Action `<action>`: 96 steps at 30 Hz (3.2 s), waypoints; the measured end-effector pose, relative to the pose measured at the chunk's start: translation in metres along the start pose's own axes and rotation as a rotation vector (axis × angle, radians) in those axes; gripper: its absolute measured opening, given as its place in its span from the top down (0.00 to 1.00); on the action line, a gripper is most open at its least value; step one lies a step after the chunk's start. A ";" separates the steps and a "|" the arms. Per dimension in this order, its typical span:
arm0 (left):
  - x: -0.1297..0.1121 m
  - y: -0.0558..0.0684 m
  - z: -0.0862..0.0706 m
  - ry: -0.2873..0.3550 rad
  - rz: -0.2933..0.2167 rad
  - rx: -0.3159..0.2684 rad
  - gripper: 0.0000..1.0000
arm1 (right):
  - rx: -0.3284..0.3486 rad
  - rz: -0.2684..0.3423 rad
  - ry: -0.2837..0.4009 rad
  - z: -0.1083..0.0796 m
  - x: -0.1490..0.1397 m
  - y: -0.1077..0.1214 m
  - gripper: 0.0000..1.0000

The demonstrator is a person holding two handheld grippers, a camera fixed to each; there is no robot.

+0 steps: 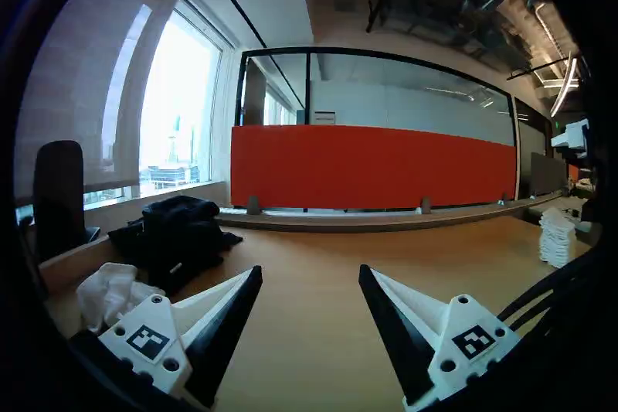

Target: Fold towel

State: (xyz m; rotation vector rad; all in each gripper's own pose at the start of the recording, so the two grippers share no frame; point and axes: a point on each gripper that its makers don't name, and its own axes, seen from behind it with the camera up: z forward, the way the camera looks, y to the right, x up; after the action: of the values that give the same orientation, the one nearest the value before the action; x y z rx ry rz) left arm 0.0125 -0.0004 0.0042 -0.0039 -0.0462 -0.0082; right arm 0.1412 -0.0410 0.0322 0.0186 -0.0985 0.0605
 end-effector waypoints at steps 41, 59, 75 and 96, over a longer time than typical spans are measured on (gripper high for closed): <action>-0.018 -0.004 -0.004 0.049 0.025 0.013 0.07 | 0.000 0.026 -0.011 0.014 -0.033 0.010 0.00; -0.021 -0.003 -0.003 0.050 0.027 0.014 0.06 | 0.006 -0.001 0.047 0.000 -0.031 0.027 0.01; -0.020 -0.002 -0.003 0.050 0.026 0.014 0.06 | -0.003 -0.034 0.062 -0.005 -0.086 0.045 0.00; -0.020 -0.002 -0.002 0.050 0.026 0.014 0.06 | -0.017 -0.002 0.054 -0.007 -0.150 0.062 0.01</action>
State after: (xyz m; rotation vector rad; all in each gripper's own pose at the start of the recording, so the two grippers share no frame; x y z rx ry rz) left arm -0.0077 -0.0019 0.0009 0.0096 0.0039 0.0184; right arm -0.0110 0.0122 0.0110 -0.0001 -0.0447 0.0581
